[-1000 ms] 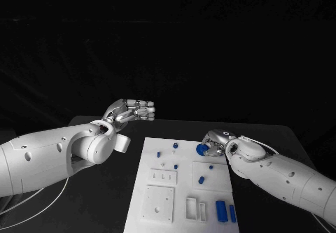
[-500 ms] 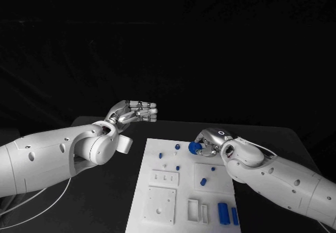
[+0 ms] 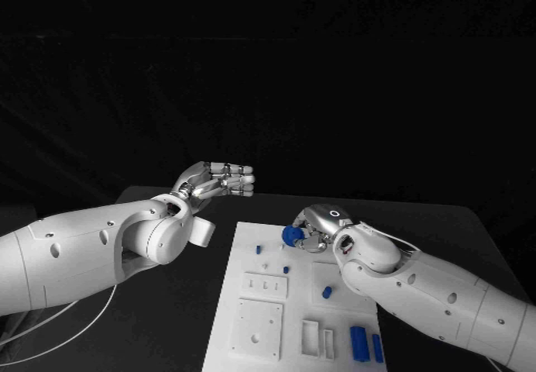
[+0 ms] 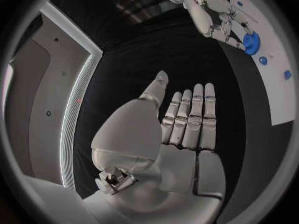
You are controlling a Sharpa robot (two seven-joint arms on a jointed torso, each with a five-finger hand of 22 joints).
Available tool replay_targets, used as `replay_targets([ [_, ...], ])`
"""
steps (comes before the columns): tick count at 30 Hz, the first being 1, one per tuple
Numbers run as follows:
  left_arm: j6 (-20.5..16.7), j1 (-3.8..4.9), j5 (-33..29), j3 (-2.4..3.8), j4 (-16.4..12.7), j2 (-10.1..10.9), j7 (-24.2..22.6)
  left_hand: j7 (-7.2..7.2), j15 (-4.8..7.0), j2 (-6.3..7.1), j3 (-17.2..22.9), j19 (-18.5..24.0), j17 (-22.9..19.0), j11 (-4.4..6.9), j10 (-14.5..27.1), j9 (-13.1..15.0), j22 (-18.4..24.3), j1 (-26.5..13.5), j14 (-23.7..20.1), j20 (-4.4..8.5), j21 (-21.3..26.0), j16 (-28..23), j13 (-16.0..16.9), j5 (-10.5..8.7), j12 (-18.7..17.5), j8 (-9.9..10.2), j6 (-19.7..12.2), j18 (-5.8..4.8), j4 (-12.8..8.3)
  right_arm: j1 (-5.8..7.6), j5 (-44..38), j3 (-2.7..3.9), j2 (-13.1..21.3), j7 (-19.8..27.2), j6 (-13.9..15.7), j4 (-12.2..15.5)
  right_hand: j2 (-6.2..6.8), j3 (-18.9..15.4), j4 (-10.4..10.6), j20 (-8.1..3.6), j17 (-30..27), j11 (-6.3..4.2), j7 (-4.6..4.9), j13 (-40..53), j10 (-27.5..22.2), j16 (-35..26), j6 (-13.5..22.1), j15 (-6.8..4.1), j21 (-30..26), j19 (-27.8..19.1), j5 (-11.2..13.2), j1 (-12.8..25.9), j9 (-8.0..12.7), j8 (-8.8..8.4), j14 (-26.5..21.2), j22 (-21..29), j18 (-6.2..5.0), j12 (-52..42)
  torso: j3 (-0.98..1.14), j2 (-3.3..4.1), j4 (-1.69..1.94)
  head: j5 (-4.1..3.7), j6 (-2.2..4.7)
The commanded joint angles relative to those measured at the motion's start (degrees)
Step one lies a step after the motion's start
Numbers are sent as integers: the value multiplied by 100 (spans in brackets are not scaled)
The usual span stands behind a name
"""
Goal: Assemble the parts on the task board
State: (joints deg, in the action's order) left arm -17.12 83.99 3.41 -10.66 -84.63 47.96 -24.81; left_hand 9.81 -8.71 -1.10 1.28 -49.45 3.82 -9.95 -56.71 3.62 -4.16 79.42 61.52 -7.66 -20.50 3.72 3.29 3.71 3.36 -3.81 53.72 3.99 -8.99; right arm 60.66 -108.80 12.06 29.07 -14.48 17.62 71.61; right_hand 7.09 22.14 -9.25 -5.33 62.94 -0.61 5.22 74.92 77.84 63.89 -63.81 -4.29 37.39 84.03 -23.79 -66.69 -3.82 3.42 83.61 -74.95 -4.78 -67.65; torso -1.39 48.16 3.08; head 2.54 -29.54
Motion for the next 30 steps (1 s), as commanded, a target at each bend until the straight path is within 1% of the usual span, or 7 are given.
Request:
replay_targets([
  [1,-2,6,22,5,-4,-31,-36,-21,13,-41,-4,-39,-7,19,16,-3,-8,-7,35,-6,0,-20,4,-3,-1,33,27,104,-26,-16,-297,-19,-111,-173,137,-79,16,-3,27,-40,-7,8,-49,146,5,-36,-140,-22,-22,259,24,-43,-4,15,-7,-399,41,21,2,2,17,9,8],
  [5,-1,6,22,5,7,-53,-36,-21,13,-41,-4,-39,-7,19,16,-3,-8,-7,35,-6,0,-20,4,-3,-1,33,27,104,-26,-24,-345,-62,-257,-215,155,-213,24,-11,42,-39,-18,8,-50,141,5,-43,-135,-20,-31,261,93,-57,-4,15,-6,-398,41,25,1,5,12,19,10],
  [13,-10,6,22,5,35,-113,-11,-21,13,-55,-10,-36,-7,21,15,-2,-6,-24,34,-7,-5,-20,5,-7,0,32,36,104,-30,-28,-372,-212,-457,-206,135,-496,29,-29,52,-36,-32,12,-46,139,4,-51,-123,-18,-57,261,164,-81,-3,15,-6,-394,40,26,1,2,16,33,-4],
  [17,-23,6,22,5,47,-130,4,-20,14,-56,-10,-36,-7,20,16,-3,-6,-25,35,-6,-6,-20,5,-6,0,33,26,104,-31,-29,-369,-261,-542,-167,158,-638,34,-47,57,-37,-34,14,-45,140,6,-51,-118,-18,-59,263,226,-91,-3,14,-7,-394,39,23,11,7,3,68,-17],
  [22,-34,6,22,6,86,-163,16,-18,14,-60,-11,-38,-6,19,18,-5,-7,-26,36,-6,-9,-19,5,-4,0,36,5,105,-34,-31,-359,-304,-613,-121,172,-725,35,-71,67,-37,-38,15,-46,143,10,-54,-120,-19,-59,265,294,-95,-3,15,-8,-395,39,18,8,5,8,77,-26],
  [27,-37,6,22,6,99,-172,20,-18,14,-60,-11,-38,-6,19,18,-5,-7,-26,36,-6,-9,-19,5,-4,0,36,5,105,-34,-32,-354,-324,-648,-108,191,-731,32,-106,84,-37,-43,15,-47,141,8,-54,-116,-18,-65,267,322,-114,-3,15,-8,-395,38,19,9,-2,-11,100,-24],
  [30,-38,6,22,6,106,-179,22,-18,14,-60,-11,-38,-6,19,18,-5,-7,-26,36,-6,-9,-19,5,-4,0,36,5,105,-34,-32,-353,-329,-666,-105,196,-735,30,-111,88,-37,-39,16,-47,141,8,-49,-116,-18,-72,267,336,-118,-3,15,-7,-394,38,19,10,1,-1,82,-24],
])
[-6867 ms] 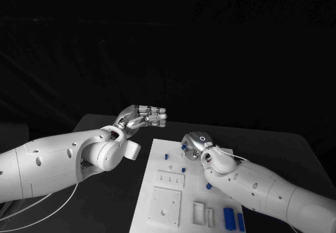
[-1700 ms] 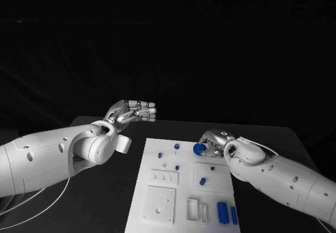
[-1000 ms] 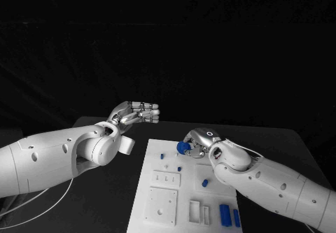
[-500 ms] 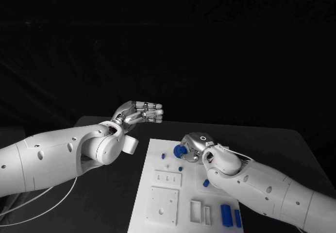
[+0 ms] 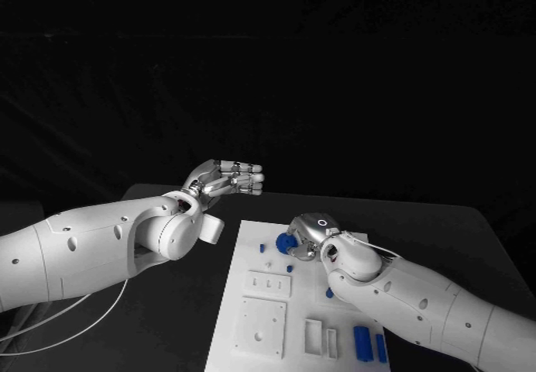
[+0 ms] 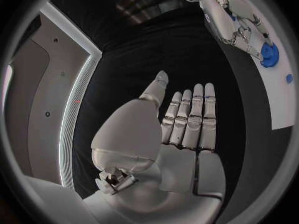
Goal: Assemble the parts on the task board
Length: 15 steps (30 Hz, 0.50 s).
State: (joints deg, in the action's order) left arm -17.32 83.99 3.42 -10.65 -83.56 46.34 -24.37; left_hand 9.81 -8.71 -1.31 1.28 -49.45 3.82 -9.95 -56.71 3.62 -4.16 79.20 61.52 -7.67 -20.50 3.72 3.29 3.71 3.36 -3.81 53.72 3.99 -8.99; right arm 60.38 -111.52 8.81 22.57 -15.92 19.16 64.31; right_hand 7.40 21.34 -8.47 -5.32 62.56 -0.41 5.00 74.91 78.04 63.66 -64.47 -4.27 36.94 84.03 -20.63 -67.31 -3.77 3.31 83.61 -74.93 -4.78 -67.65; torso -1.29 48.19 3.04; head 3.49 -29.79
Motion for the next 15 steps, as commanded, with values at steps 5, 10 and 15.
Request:
replay_targets([
  [5,-18,6,21,5,11,-30,-15,-18,14,-38,-11,-38,-6,19,18,-5,-7,-4,36,-6,-9,-19,5,-4,0,36,5,105,-34,-4,-81,-7,-50,42,40,-33,-4,-34,14,-38,0,-4,-25,141,-12,-24,-53,-21,-20,269,34,-61,-9,27,-7,-398,39,19,-3,-2,3,-13,-12],
  [10,-18,6,21,5,21,-40,-8,-18,14,-38,-11,-38,-6,19,18,-5,-7,-4,36,-6,-9,-19,5,-4,0,36,5,105,-34,-4,-80,-19,-94,44,18,-108,0,-44,25,-37,-19,-1,-21,132,-23,-42,-32,-19,-43,266,61,-62,-6,24,-13,-393,38,35,0,2,4,-16,-12],
  [15,-17,6,21,5,23,-44,-6,-18,14,-38,-11,-38,-6,19,18,-5,-7,-4,36,-6,-9,-19,5,-4,0,36,5,105,-34,-4,-54,-38,-123,56,1,-197,45,-97,51,-26,-65,37,42,63,-81,-95,209,-2,-118,256,227,-60,12,24,-23,-375,28,138,-8,-2,-2,-12,-9],
])
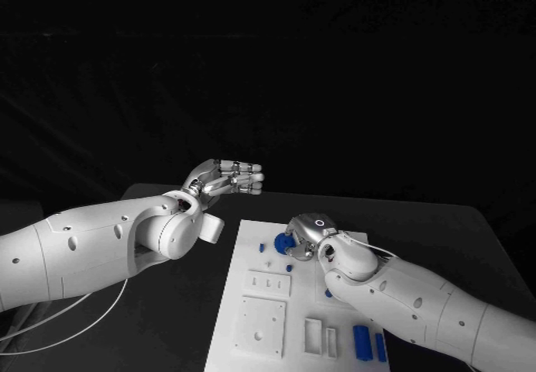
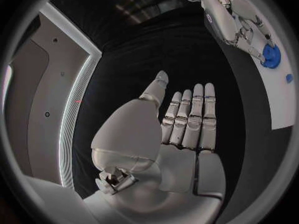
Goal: Assemble the parts on the task board
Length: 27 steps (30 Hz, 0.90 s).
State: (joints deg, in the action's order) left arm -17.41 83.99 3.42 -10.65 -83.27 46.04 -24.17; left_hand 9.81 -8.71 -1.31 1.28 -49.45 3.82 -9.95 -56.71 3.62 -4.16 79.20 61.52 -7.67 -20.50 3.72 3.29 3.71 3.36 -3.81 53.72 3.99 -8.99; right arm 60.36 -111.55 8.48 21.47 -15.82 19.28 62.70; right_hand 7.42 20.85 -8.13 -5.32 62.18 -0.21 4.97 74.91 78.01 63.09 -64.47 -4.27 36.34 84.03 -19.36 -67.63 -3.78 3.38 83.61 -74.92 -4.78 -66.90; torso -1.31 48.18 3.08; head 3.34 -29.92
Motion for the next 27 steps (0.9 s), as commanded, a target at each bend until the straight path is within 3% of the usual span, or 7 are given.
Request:
replay_targets([
  [1,-8,6,21,5,-5,-15,-25,-18,14,-38,-11,-38,-6,19,18,-5,-8,-4,36,-6,-9,-19,5,-4,0,36,5,105,-34,-2,-42,-7,-16,52,-12,-48,47,-69,29,-19,-30,26,56,55,-79,-43,252,3,-63,257,145,-34,11,17,-22,-374,24,68,-6,-1,-5,3,4],
  [6,-10,6,21,5,-4,-15,-22,-18,14,-38,-11,-38,-6,19,18,-5,-8,-4,36,-6,-9,-19,5,-4,0,36,5,105,-34,-2,22,-16,-33,93,-59,-95,68,-577,208,12,-47,59,99,-1,-118,-71,574,30,-132,260,648,-130,19,17,-24,-364,-10,113,-3,-2,-6,8,-4],
  [9,-11,6,21,5,-4,-14,-22,-15,11,-40,-18,-34,-7,17,27,-5,-7,-7,32,-7,-15,-20,4,-5,0,36,-25,106,-34,-2,58,-21,-35,110,-91,-109,69,-896,425,24,-47,74,121,-22,-154,-85,719,41,-171,262,834,-170,23,15,-30,-361,-27,126,-8,-1,-2,8,-5],
  [14,-16,6,21,5,-1,-10,-22,-15,11,-40,-18,-34,-7,17,27,-5,-7,-7,32,-7,-15,-20,4,-5,0,36,-25,106,-34,-2,128,-29,-32,141,-99,-134,123,-1130,732,28,-46,80,129,-52,-186,-111,899,44,-217,266,963,-237,30,7,-33,-363,-38,129,-1,0,-2,15,-2],
  [22,-18,6,21,5,6,-14,-23,-9,11,-38,-22,-34,-6,14,34,-8,-6,-20,31,-9,-13,-19,4,-6,0,38,-79,107,-17,-2,271,-32,-20,211,-130,-142,91,-1146,1028,16,-39,60,105,-60,-189,-123,870,31,-229,271,953,-78,28,10,-29,-364,-33,116,-2,0,-4,17,3],
  [25,-21,6,21,5,8,-13,-25,-6,10,-38,-23,-34,-6,14,35,-9,-5,-26,31,-10,-12,-20,5,-3,1,40,-107,107,-9,-2,343,-32,-5,254,-168,-131,106,-796,1133,5,-17,42,79,-56,-180,-107,630,16,-223,272,1014,165,17,19,-22,-365,-22,103,3,-1,-5,17,0],
  [27,-20,6,21,5,9,-11,-25,-6,10,-38,-23,-34,-6,14,35,-9,-5,-26,31,-10,-12,-20,5,-3,1,40,-107,107,-9,-2,380,-32,18,277,-157,-109,44,-755,1160,-3,-16,29,60,-52,-177,-107,573,10,-217,273,941,234,16,20,-21,-367,-15,97,3,-3,-6,16,0],
])
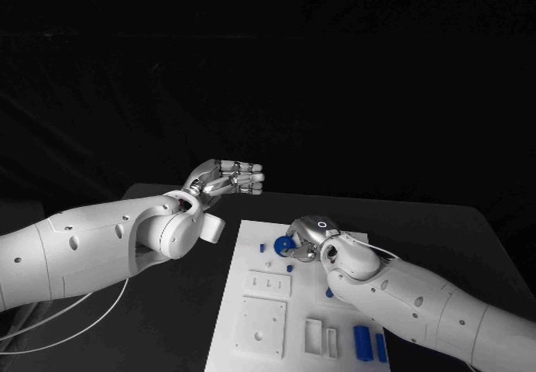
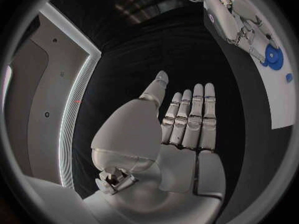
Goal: Assemble the parts on the task board
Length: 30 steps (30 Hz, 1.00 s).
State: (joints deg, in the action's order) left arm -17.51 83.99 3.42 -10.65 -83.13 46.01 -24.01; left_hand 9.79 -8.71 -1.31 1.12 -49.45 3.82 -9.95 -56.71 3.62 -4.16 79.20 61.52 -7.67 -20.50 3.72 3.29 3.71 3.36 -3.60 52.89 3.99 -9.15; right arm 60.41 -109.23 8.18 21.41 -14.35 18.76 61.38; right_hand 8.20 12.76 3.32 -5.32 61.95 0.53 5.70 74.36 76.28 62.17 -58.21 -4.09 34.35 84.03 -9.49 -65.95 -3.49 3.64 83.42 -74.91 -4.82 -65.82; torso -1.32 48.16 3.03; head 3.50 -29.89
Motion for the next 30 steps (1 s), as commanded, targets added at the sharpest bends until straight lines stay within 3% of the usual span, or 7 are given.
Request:
replay_targets([
  [1,-8,5,21,5,-4,-7,-42,-4,10,-38,-7,-34,-6,14,35,-9,-5,-27,30,-10,-12,-20,5,-4,0,19,-25,107,7,-6,175,-2,48,142,-56,45,-41,88,2,-8,6,-46,-14,2,-6,-20,-55,-10,-16,273,-68,96,-13,-5,-3,-368,-9,-7,4,-1,-2,-1,7],
  [7,3,5,21,5,-1,12,-47,-4,10,-38,-7,-34,-6,14,35,-9,-5,-27,30,-10,-12,-20,5,-4,0,19,-25,107,7,-6,547,25,291,345,499,229,6,158,-153,-9,8,-30,15,4,5,-18,19,-8,-15,274,-155,30,-8,-12,-4,-365,-14,-13,11,-11,-31,-18,29],
  [13,4,6,21,5,15,57,-60,-7,11,-33,-6,-37,-7,16,26,-6,-5,-25,33,-10,-10,-20,5,-5,0,14,-2,108,15,-1,1372,281,734,821,891,548,-74,-185,-383,31,13,16,81,16,-1,-10,304,34,3,269,-221,-72,3,-21,-6,-374,-66,-39,21,-31,-94,-36,66],
  [17,22,6,20,5,44,78,-66,-7,11,-33,-6,-37,-7,16,26,-6,-5,-25,33,-10,-10,-20,5,-5,0,14,-2,108,15,2,1963,507,1123,1287,791,747,-213,-321,-718,40,-5,16,76,9,-16,-36,169,40,-47,254,-312,-151,1,-22,-13,-369,-54,-36,48,-57,-148,-64,78],
  [21,56,6,17,4,86,85,-75,-10,15,-32,-4,-40,-6,20,12,-5,-5,-21,42,-7,-9,-19,5,-6,1,14,27,107,16,3,2690,658,1473,1901,467,741,-403,-454,-1051,41,-47,10,81,-59,-101,-111,-21,38,-207,230,-364,-255,-11,-5,-27,-338,-47,61,85,-88,-210,-91,77],
  [24,81,4,15,4,111,97,-89,-11,16,-35,-3,-39,-6,23,2,-5,-5,-16,47,-6,-8,-19,5,-3,0,13,33,106,13,-3,3155,711,1674,2258,294,639,-531,-689,-1371,42,-27,7,73,-80,-118,-126,-23,39,-250,234,-448,-273,-10,-9,-26,-347,-43,61,129,-103,-259,-139,81],
  [30,135,-3,14,2,166,110,-112,-13,21,-40,-5,-41,-6,30,-24,-5,-5,-16,59,-2,-7,-20,5,-3,1,14,43,102,6,-79,3712,747,1964,2725,52,371,-550,-709,-1588,51,-170,-4,58,-196,-315,-332,25,47,-701,120,-327,-483,-11,-7,-134,-259,-42,233,185,-130,-321,-237,111],
])
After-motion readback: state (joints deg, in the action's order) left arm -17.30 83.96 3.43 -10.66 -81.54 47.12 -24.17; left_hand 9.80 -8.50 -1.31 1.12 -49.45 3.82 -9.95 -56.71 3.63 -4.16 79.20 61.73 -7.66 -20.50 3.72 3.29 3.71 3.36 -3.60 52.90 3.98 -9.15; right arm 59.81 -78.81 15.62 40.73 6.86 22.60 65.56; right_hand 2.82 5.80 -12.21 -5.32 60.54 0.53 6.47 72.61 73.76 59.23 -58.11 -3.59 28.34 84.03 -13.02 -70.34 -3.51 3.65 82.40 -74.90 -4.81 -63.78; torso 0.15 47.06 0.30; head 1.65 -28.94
